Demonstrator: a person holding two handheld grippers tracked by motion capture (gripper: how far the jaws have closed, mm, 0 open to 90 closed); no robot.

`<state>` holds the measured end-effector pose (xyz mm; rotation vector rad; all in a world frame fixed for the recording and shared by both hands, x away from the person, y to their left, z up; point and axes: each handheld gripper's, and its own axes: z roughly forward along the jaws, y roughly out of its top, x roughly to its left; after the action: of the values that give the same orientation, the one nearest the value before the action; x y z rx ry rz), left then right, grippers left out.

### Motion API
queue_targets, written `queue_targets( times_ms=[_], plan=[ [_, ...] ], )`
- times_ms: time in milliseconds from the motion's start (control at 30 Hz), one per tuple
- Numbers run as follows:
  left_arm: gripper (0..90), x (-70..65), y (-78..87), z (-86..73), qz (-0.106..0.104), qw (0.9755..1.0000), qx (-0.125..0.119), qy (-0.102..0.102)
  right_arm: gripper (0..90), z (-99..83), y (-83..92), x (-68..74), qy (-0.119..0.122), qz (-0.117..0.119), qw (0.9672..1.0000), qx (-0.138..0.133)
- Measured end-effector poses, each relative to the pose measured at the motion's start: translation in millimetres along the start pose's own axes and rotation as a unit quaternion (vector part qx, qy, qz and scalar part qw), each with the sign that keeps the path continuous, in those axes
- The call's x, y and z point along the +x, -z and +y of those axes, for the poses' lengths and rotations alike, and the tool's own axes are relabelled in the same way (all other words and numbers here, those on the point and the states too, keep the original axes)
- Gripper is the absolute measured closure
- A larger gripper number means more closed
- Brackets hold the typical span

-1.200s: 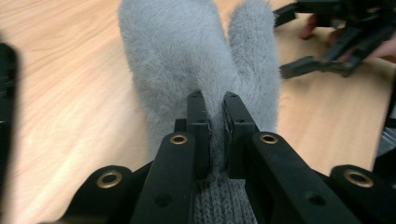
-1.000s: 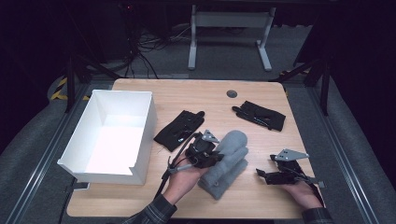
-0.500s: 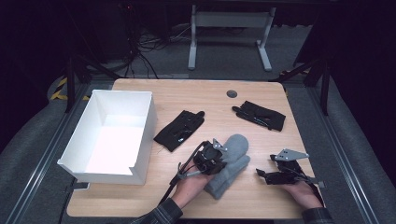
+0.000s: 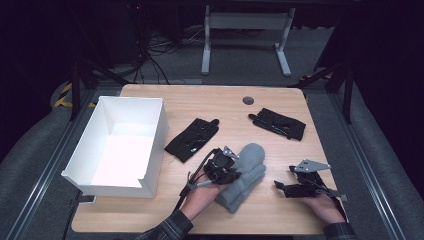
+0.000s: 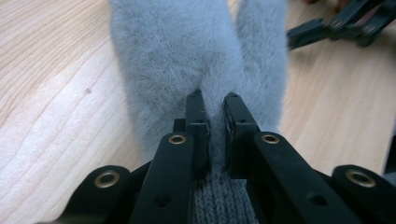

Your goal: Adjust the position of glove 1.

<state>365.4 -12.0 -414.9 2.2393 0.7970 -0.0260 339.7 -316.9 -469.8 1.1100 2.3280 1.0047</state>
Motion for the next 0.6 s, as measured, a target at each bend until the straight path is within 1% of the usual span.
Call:
queue_targets(
  times_ms=[133, 200, 300, 333, 367, 400, 433, 533, 600],
  plan=[
    [83.7, -5.3, 4.5, 2.3, -0.008, 0.9999, -0.01, 0.006, 15.3, 0.0, 0.0, -0.1, 0.0, 0.0, 1.0, 0.0],
    [83.7, -9.5, 5.7, 4.1, -0.008, 0.9999, -0.014, 0.006, 15.2, 0.1, -0.1, -0.1, 0.0, 0.0, 1.0, 0.0],
    [82.6, -12.1, 2.0, 4.3, -0.009, 0.9999, -0.006, 0.001, 15.2, 0.1, -0.1, 0.0, 0.0, 0.0, 1.0, 0.0],
    [78.2, -10.8, -3.3, 2.4, -0.002, 1.0, -0.003, 0.001, 15.2, 0.1, -0.1, 0.0, 0.0, 0.0, 1.0, 0.0],
    [75.6, -10.8, -3.3, 2.4, -0.002, 1.0, -0.003, 0.001, 15.2, 0.1, -0.1, 0.0, 0.0, 0.0, 1.0, 0.0],
    [75.6, -9.3, -5.6, 1.3, -0.005, 1.0, -0.005, 0.003, 15.2, 0.1, -0.1, 0.0, 0.0, 0.0, 1.0, 0.0],
    [68.6, -9.3, -6.0, 1.4, -0.003, 1.0, -0.006, 0.003, 15.2, 0.1, -0.1, -0.1, 0.0, 0.0, 1.0, 0.0],
    [54.6, -9.5, -2.7, 3.6, 0.0, 0.9999, -0.014, -0.001, 15.2, 0.1, -0.1, -0.1, 0.0, 0.0, 1.0, 0.0],
    [49.1, -8.2, 0.2, 5.4, 0.0, 0.9998, -0.021, -0.002, 15.2, 0.1, -0.1, -0.1, 0.0, 0.0, 1.0, 0.0]
  ],
)
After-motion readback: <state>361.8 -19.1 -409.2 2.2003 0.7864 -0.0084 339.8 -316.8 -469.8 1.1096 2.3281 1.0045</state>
